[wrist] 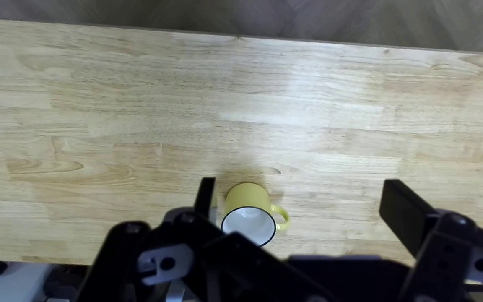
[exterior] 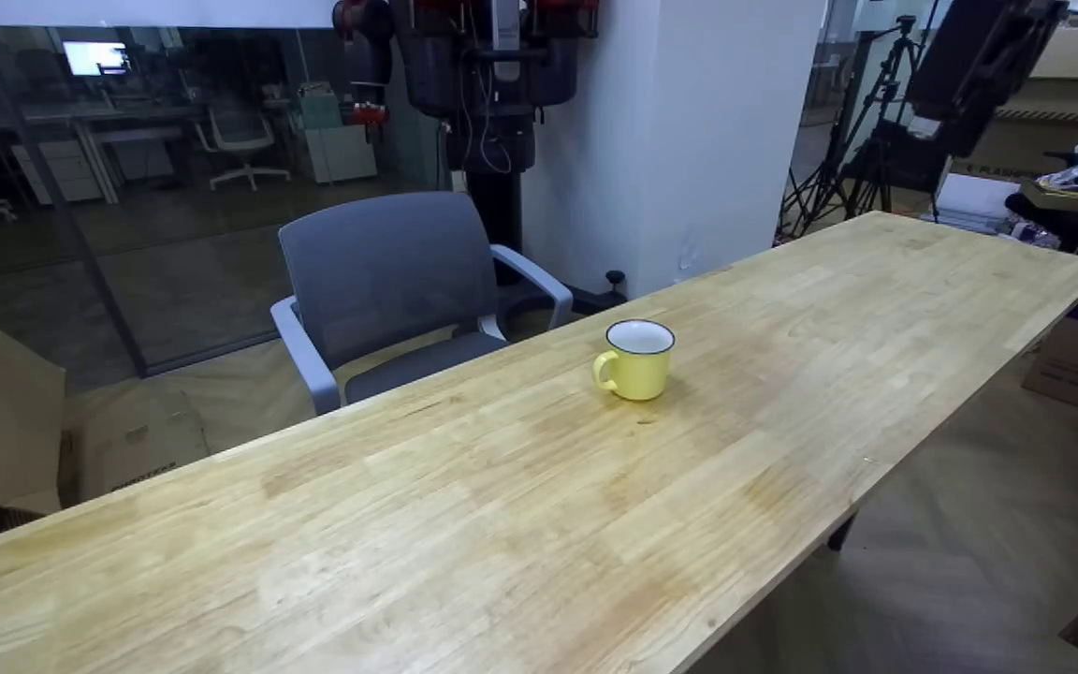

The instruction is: Move the yellow mug forwards

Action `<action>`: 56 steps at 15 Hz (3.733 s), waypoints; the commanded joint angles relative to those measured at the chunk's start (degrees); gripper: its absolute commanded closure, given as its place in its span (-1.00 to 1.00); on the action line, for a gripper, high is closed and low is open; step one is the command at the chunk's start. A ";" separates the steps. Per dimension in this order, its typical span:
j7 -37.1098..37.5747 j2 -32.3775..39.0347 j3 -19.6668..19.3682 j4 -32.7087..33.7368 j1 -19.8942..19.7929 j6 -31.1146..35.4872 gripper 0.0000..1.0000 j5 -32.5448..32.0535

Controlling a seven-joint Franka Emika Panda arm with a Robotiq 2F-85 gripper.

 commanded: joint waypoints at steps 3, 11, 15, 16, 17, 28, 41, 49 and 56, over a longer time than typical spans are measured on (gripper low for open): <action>2.70 7.59 -0.83 4.97 0.15 1.85 -1.00 1.79; 1.19 34.94 -0.97 26.45 -0.80 -2.33 -1.00 -1.58; 1.00 36.49 -0.74 25.72 -1.02 -1.05 -1.00 -2.03; 1.01 38.03 -0.68 26.90 -1.02 -1.23 -1.00 -2.09; 1.02 38.70 -0.67 27.52 -1.03 -1.37 -1.00 -2.15; 3.06 54.15 0.23 37.54 -2.70 12.94 -1.00 7.27; 6.10 71.61 -0.90 54.07 -2.52 3.68 -1.00 4.53; 6.07 76.47 -1.66 61.07 -1.80 6.36 -1.00 2.10; 5.89 79.73 -1.30 65.06 -1.62 6.69 -1.00 0.51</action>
